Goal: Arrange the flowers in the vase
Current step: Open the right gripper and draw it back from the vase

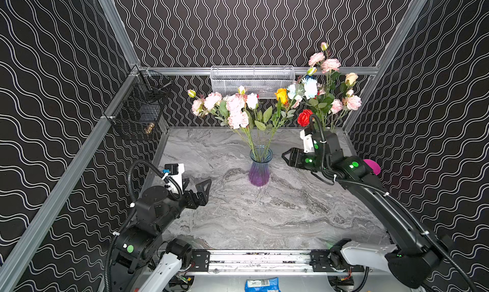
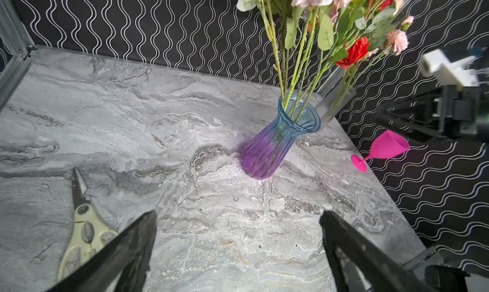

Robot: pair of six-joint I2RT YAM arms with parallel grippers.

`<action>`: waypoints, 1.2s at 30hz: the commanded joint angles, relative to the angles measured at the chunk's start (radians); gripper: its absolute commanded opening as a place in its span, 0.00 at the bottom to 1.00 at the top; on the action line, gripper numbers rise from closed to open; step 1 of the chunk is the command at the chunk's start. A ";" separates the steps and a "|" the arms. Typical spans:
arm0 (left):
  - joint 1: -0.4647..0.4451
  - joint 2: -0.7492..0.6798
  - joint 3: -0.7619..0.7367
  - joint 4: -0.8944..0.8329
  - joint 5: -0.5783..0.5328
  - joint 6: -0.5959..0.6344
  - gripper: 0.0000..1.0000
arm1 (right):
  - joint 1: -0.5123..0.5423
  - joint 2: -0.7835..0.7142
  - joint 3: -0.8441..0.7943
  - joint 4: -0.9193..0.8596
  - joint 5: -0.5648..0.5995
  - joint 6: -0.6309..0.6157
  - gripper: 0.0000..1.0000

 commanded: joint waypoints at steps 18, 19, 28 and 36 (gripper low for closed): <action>0.004 0.271 -0.398 0.695 0.025 0.111 0.99 | 0.034 -0.107 -0.335 0.459 0.331 -0.111 0.99; 0.005 0.299 -0.466 0.816 0.030 0.076 0.99 | 0.036 -0.091 -0.335 0.460 0.353 -0.123 0.99; 0.006 0.539 -0.713 1.485 -0.428 0.495 0.99 | 0.022 -0.201 -0.750 1.142 0.496 -0.483 0.99; 0.221 0.918 -0.710 1.794 -0.235 0.530 0.99 | -0.098 -0.094 -0.801 1.250 0.464 -0.606 0.99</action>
